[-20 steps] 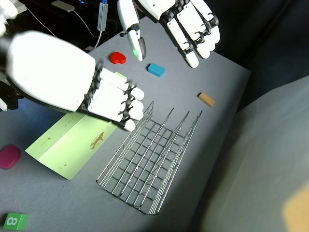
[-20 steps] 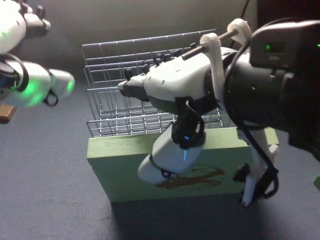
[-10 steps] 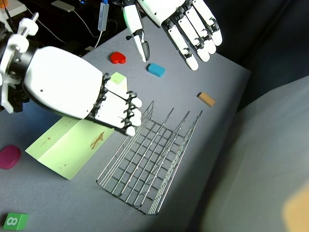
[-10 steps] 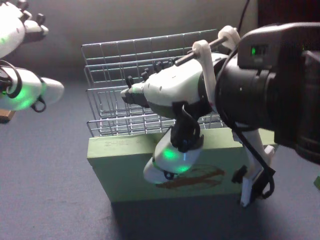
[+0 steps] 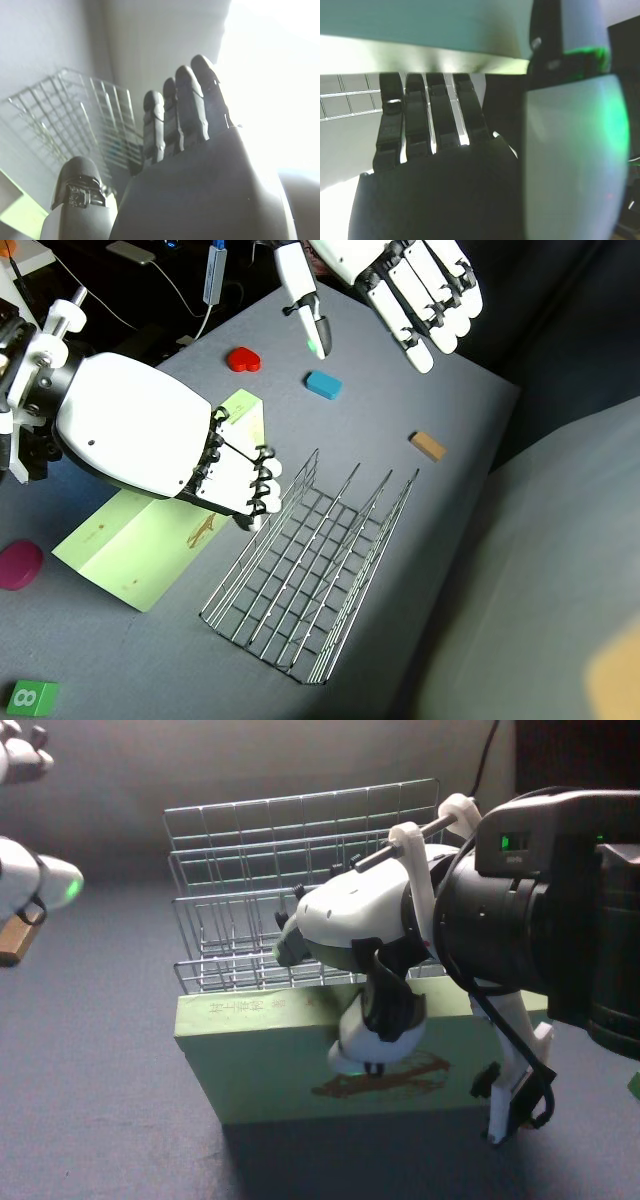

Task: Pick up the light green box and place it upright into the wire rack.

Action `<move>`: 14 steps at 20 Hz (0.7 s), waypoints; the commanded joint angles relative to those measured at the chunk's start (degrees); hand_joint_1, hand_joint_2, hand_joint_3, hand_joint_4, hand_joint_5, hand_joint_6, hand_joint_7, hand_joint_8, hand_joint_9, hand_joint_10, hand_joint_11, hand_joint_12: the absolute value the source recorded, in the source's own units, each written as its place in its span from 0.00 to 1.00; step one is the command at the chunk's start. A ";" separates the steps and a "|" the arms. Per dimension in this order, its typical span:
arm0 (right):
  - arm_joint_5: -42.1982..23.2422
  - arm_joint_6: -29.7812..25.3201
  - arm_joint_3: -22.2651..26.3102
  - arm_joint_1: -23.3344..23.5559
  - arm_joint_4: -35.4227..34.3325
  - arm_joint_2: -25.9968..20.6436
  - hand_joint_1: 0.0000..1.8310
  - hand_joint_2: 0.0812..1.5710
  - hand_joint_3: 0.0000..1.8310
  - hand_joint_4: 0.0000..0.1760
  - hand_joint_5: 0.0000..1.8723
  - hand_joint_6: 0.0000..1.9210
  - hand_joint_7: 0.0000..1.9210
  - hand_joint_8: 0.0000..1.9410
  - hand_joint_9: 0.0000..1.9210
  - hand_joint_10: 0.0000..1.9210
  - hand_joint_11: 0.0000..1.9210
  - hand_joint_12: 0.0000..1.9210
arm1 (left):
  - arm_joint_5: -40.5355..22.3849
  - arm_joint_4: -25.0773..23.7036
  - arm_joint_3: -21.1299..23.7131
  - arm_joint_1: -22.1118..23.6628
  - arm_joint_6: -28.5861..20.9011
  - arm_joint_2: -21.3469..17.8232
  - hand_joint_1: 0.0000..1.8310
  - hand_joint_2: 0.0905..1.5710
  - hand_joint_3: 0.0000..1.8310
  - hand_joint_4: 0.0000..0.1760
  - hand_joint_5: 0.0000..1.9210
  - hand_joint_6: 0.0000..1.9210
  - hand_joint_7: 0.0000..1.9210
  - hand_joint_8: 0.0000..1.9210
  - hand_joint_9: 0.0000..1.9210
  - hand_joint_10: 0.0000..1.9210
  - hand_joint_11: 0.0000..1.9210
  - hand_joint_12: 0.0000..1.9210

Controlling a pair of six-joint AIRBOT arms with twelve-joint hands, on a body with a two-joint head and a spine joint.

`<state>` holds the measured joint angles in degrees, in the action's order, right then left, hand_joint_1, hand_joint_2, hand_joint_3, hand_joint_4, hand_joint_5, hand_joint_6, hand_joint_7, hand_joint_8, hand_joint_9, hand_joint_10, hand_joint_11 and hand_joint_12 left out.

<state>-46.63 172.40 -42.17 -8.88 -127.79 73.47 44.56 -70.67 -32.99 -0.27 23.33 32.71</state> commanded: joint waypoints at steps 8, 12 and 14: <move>2.08 0.04 -0.07 0.50 3.53 -0.13 0.68 0.69 0.00 0.00 0.48 0.48 0.56 0.52 0.55 0.33 0.40 0.70 | -1.02 -4.54 -0.09 1.98 0.90 -1.63 0.00 0.77 0.00 0.14 0.14 0.00 0.11 0.00 0.11 0.00 0.00 0.28; 2.08 0.04 0.27 0.89 3.51 -0.85 0.68 0.70 0.00 0.00 0.48 0.50 0.54 0.56 0.50 0.57 0.45 0.76 | -1.03 -4.54 0.15 1.97 0.94 -1.92 0.00 0.77 0.00 0.14 0.14 0.00 0.11 0.00 0.11 0.00 0.00 0.28; 1.98 0.05 0.91 1.65 3.35 -1.69 0.68 0.70 0.00 0.00 0.48 0.51 0.53 0.57 0.48 0.60 0.43 0.77 | -1.03 -4.40 0.19 1.99 0.94 -1.92 0.00 0.77 0.00 0.14 0.15 0.00 0.11 0.00 0.11 0.00 0.00 0.28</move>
<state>-46.70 172.53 -41.15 -7.92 -128.03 71.44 44.56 -70.32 -32.91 0.97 23.88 31.14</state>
